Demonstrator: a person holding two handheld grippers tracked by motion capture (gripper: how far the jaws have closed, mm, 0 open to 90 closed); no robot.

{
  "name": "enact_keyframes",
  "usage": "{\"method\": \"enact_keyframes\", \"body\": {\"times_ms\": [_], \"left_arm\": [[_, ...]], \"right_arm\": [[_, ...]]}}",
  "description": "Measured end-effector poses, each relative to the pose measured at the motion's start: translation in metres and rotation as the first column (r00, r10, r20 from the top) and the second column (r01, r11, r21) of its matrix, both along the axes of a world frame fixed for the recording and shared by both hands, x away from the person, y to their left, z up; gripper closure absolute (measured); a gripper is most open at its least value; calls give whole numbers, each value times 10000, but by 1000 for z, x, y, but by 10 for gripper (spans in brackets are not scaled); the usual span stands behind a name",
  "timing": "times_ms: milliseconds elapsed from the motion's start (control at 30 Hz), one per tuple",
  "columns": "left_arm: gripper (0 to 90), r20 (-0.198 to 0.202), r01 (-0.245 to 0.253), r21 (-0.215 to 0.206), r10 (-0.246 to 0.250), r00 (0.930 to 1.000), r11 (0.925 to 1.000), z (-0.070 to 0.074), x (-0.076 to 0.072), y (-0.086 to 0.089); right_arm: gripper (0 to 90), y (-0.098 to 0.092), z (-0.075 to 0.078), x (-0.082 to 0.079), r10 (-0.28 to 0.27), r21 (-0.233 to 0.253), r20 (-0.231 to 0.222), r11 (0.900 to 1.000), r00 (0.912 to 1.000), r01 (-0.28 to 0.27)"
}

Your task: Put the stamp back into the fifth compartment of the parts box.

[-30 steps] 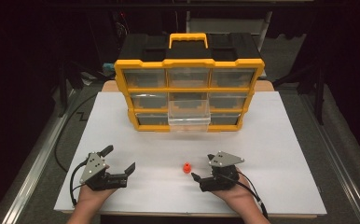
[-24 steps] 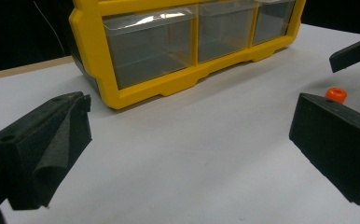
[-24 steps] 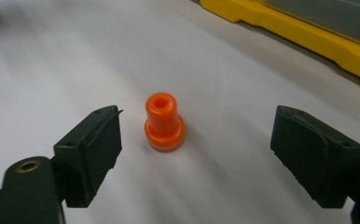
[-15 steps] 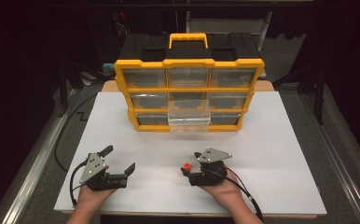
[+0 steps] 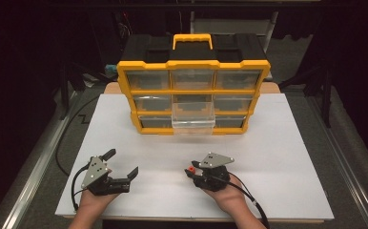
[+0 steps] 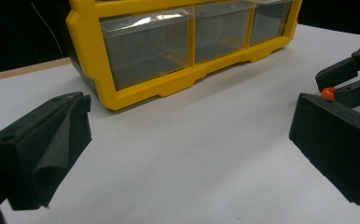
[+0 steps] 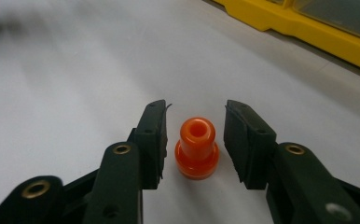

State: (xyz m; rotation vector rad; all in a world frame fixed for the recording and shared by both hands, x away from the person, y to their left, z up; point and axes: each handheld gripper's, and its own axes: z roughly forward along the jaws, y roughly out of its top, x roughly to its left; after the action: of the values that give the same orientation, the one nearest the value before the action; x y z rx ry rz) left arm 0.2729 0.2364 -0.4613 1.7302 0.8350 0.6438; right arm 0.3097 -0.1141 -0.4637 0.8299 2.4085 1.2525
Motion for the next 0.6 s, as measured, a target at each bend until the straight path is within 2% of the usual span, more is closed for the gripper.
{"method": "enact_keyframes", "body": {"times_ms": [233,600], "left_arm": [[3,14,10,-18,-10,10000,10000,0,0,0],[3,11,5,-25,-5,10000,10000,0,0,0]], "right_arm": [[678,1,-2,0,36,-196,12,9998,10000,-35],[719,1,-2,-1,43,-325,119,9995,9999,-39]]}}
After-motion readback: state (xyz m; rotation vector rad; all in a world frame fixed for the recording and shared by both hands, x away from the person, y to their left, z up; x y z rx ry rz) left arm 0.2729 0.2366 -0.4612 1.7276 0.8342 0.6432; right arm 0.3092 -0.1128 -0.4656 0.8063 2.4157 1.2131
